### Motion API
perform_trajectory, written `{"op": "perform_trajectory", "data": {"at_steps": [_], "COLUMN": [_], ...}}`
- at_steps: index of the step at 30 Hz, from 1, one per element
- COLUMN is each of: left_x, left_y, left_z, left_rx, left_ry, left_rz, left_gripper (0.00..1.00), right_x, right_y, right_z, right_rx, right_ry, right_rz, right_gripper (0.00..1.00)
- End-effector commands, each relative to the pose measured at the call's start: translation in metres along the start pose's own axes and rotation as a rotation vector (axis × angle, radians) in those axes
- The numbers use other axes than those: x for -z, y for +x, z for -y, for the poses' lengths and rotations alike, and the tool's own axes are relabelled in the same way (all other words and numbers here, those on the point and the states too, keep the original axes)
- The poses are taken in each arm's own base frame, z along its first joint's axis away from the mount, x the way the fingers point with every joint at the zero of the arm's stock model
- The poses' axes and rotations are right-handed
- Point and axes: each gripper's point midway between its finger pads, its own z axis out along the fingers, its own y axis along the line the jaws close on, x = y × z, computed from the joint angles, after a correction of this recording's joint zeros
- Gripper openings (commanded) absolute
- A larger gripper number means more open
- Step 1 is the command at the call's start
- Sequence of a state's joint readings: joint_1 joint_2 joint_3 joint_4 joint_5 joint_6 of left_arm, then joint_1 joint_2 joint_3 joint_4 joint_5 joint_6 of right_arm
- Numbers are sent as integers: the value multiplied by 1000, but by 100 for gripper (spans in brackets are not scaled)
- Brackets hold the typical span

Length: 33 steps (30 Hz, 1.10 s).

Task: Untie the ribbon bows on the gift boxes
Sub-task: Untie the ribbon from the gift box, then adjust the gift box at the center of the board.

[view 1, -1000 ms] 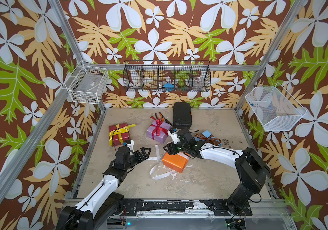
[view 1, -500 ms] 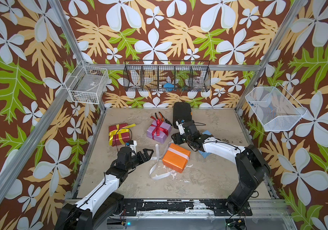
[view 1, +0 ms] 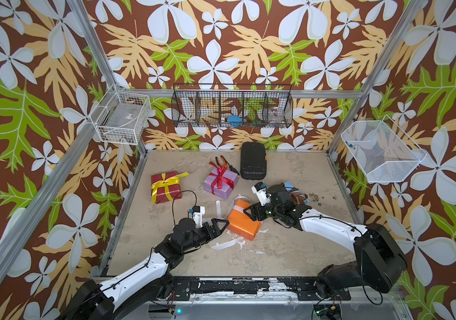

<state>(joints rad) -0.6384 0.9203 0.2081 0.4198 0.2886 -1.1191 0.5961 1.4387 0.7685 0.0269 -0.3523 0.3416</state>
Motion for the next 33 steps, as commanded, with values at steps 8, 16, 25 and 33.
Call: {"op": "perform_trajectory", "data": {"at_steps": [8,16,25,33], "left_x": [-40,-44,-54,-54], "left_y": [-8,-10,-16,-24], "left_z": [24,14,12,-5], "left_rx": [25,28,-15,-52], "left_ry": [56,25,-15,-97], "left_rz": [-7,12,19,41], "left_gripper": [100,100,100,100], "right_x": [19,10,0,18], "right_y": [0,-29,9,42], "right_z": [3,33,25,-19], "right_rx": [8,74,-1,-57], "right_ry": [44,216,121,-143], "right_rz": [39,52,-55,-82], "right_gripper": [75,80,79,78]}}
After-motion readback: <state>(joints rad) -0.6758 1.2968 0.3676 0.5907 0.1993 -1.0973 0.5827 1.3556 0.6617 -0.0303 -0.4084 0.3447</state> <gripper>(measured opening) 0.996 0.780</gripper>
